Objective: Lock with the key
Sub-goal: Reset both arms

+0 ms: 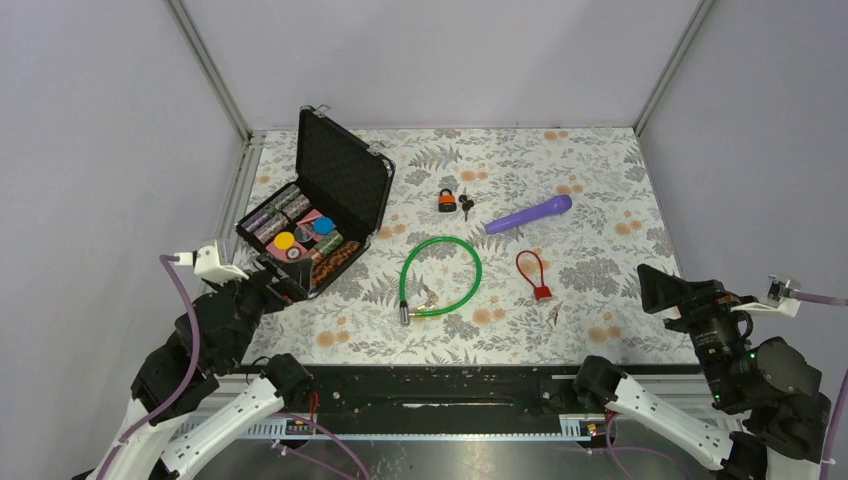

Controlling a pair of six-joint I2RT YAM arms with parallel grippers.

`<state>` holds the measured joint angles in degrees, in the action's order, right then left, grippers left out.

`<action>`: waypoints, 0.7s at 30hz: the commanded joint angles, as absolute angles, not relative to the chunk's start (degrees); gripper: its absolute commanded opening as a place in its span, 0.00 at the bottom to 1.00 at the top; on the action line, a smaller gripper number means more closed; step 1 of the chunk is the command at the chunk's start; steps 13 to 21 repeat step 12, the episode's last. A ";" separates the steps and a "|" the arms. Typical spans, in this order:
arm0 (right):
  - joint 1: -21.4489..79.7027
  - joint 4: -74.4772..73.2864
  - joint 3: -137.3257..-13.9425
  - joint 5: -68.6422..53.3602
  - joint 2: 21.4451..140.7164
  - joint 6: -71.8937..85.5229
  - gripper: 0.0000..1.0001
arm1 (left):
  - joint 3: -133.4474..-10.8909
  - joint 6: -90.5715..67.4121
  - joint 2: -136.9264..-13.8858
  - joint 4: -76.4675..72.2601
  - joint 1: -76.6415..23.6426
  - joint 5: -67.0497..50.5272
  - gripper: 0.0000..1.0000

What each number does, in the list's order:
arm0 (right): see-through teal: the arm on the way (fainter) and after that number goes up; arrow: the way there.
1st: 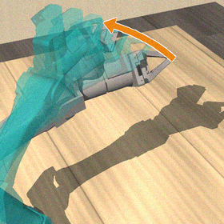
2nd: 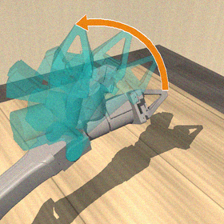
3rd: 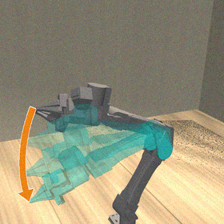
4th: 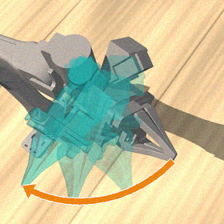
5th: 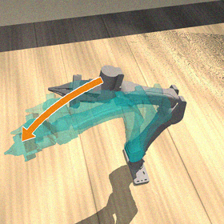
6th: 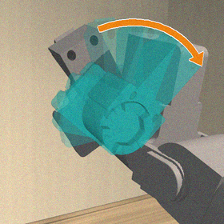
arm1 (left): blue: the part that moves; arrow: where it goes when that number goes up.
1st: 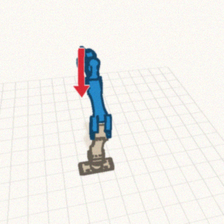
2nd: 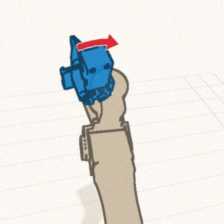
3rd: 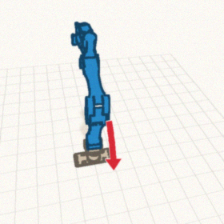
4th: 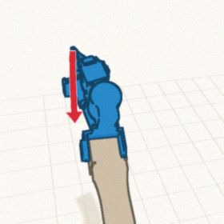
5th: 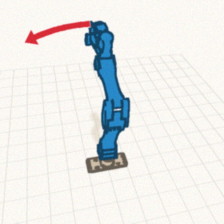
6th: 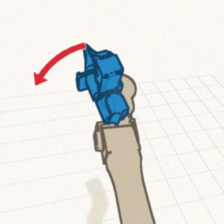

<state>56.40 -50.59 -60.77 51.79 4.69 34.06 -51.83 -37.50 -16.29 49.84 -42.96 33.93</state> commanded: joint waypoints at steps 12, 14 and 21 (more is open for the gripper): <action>56.14 -51.74 -60.75 53.93 5.55 34.47 0.99 | -54.47 -37.71 -16.35 51.02 -43.24 36.86 0.99; 56.14 -51.74 -60.75 53.93 5.55 34.47 0.99 | -54.47 -37.71 -16.35 51.02 -43.24 36.86 0.99; 56.14 -51.74 -60.75 53.93 5.55 34.47 0.99 | -54.47 -37.71 -16.35 51.02 -43.24 36.86 0.99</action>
